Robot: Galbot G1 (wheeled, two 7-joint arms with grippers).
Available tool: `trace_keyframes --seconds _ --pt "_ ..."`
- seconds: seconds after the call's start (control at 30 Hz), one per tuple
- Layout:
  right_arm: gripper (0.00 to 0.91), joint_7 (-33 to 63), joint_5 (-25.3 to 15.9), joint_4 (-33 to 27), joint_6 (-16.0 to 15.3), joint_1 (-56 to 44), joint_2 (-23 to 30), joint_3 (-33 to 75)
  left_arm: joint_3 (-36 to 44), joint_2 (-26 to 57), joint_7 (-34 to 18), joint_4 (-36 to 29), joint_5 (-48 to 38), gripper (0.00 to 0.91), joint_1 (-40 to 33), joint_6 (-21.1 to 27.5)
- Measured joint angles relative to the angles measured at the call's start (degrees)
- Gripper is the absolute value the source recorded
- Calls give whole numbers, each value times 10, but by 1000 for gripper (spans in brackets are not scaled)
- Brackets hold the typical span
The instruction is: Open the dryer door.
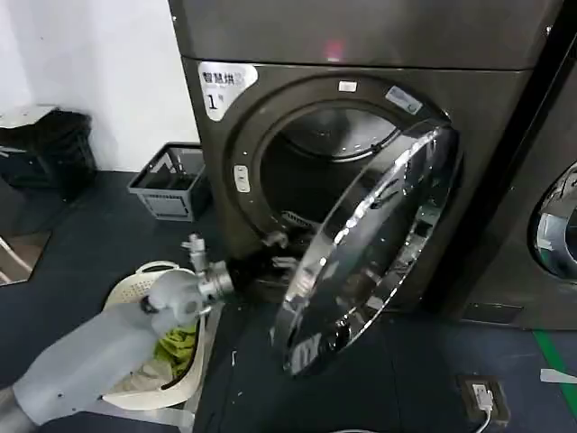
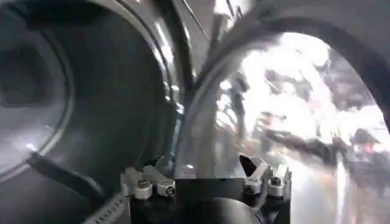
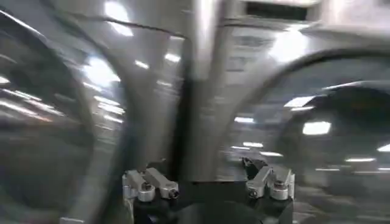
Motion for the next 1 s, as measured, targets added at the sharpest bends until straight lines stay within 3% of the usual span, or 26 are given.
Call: trace_keyframes --seconds 0.23,0.47,0.63,1.0 --pt "907 60 -7 -48 -39 -15 -36 122 75 -31 5 -12 -23 907 -49 1" --pt "907 123 -9 -88 -74 -29 -68 221 149 -97 -9 18 -31 907 -119 -1" --pt "907 137 -20 -116 -77 -46 -88 285 178 -145 -34 41 -28 907 -148 -1" --pt "907 137 -19 -124 -74 -51 -92 314 222 -260 -89 135 8 907 -195 -1"
